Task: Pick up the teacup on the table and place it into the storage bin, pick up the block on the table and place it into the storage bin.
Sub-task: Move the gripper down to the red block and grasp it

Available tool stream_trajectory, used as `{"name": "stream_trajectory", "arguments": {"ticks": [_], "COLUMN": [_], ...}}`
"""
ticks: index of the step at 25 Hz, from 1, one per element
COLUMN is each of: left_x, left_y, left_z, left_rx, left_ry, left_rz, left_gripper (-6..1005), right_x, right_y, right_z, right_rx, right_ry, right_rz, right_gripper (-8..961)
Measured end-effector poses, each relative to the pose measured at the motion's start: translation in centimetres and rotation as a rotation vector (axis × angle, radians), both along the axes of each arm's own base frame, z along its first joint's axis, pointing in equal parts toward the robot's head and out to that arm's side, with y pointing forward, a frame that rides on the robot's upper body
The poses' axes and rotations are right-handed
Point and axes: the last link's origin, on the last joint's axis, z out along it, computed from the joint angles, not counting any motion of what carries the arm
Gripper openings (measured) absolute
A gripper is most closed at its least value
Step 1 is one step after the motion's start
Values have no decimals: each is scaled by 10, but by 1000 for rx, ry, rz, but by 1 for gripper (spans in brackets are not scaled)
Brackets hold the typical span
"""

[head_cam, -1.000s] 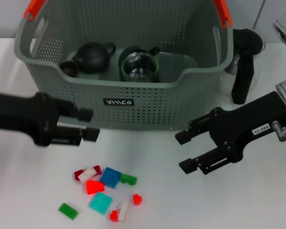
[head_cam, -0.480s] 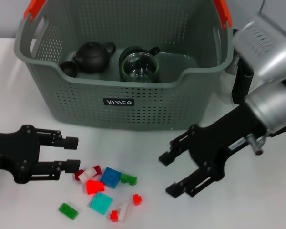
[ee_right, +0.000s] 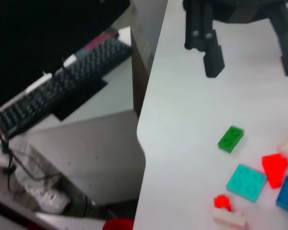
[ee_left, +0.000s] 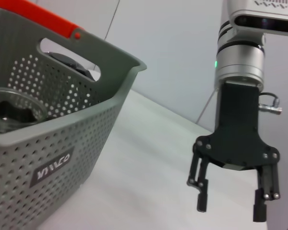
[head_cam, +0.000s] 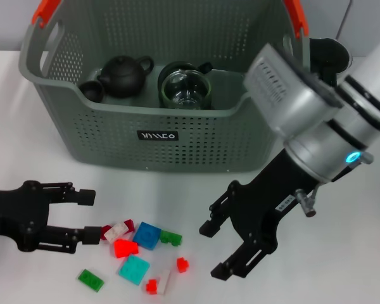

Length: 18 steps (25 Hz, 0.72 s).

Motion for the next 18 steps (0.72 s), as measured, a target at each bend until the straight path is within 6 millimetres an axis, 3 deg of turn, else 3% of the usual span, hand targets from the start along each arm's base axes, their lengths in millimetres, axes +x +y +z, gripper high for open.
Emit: {"name": "stream_trajectory", "arguments": {"ticks": [3,9,18], "left_x": [-6,-10,-8], "left_y": [-2,-10,-9], "left_z": [-3,-4,-8], "left_rx": [20,30,9], "left_ry": [19,36,63], "left_rz": [2,-58,-108], "left_gripper": [718,891,891], "right_x": [-3,-9,-18], "right_y": [-1,-3,-14], "right_z": [-8,-28,-61], "right_rx": [-5,18,37], "right_ry": [-48,-108,-190], "right_rz": [42,110,239], "right_gripper": [765,765,764]}}
